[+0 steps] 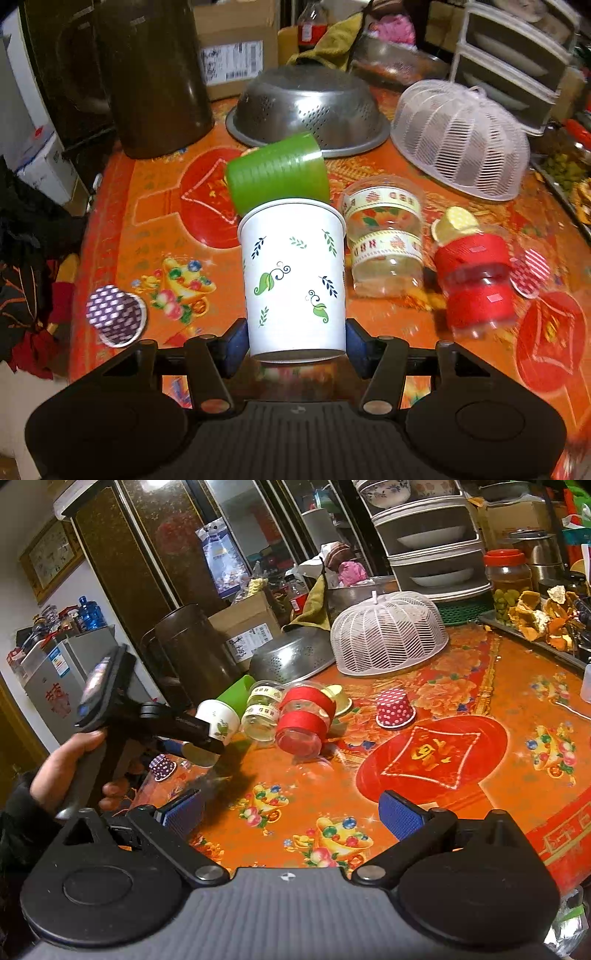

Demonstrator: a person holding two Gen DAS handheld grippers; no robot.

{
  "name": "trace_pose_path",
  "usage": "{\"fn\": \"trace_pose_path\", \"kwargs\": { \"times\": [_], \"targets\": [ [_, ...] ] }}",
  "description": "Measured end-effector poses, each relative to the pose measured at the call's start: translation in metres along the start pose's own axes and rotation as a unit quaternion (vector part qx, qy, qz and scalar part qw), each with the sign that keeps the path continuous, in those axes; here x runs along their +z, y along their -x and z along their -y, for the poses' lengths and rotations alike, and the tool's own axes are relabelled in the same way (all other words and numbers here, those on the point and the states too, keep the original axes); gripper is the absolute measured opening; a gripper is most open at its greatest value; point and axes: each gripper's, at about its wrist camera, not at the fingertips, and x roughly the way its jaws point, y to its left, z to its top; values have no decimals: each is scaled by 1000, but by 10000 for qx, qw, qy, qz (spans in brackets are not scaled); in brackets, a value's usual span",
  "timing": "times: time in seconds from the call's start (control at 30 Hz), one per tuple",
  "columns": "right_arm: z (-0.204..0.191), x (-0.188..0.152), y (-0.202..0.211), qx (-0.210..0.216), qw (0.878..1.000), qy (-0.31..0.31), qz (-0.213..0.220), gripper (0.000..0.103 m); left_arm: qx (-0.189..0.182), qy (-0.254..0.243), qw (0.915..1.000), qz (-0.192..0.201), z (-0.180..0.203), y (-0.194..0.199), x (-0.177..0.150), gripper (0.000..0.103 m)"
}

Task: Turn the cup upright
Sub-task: 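Move the left gripper to the lying white paper cup and grasp it, then lift the white cup with the left gripper while the right gripper approaches it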

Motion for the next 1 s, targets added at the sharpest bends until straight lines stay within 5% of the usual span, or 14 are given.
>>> {"fn": "trace_pose_path", "kwargs": {
  "times": [0.43, 1.0],
  "targets": [
    [-7, -8, 1, 58, 9999, 40, -119, 102, -701, -462, 9922, 920, 4, 132, -102, 59],
    [-11, -14, -9, -222, 9955, -58, -922, 102, -1638, -29, 9865, 35, 42, 90, -183, 58]
  ]
}}
